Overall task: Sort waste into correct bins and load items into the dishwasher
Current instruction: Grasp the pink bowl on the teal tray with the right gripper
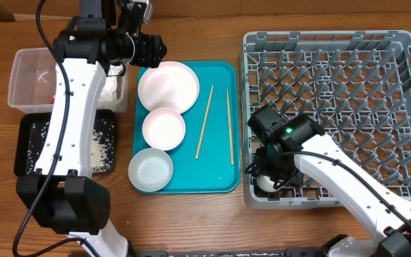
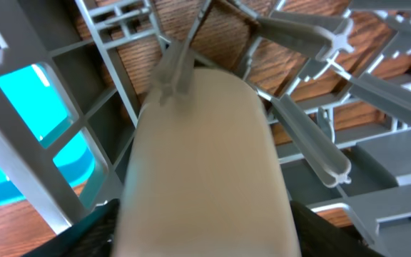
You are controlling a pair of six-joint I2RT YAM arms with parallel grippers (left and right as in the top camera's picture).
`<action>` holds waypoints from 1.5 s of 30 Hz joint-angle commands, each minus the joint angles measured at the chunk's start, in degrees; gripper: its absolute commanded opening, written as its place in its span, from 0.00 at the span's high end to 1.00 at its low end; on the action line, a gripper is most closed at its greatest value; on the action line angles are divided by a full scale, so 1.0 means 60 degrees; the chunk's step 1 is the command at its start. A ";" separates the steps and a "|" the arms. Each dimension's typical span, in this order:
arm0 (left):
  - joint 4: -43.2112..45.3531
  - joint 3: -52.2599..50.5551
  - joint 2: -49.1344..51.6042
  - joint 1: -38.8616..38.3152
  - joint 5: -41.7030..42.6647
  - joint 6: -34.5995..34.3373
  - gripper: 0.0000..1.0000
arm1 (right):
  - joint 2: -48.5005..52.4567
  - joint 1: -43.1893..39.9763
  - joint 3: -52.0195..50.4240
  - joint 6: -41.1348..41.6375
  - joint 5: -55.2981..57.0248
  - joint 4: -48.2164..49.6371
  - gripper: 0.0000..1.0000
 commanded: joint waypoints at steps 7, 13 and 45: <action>-0.0011 0.0182 -0.0015 -0.0029 -0.0058 0.0055 0.36 | -0.0153 -0.0106 0.1235 0.0015 0.0113 -0.0477 0.17; -0.0280 0.0521 -0.0033 -0.0025 -0.0062 0.0055 0.35 | -0.0153 -0.0102 0.2688 -0.0437 0.0350 -0.0812 0.17; -0.2084 0.2390 -0.0004 0.0954 -0.1851 -0.0098 0.10 | 0.4830 0.1530 0.3155 -0.1279 -0.1610 0.7825 0.45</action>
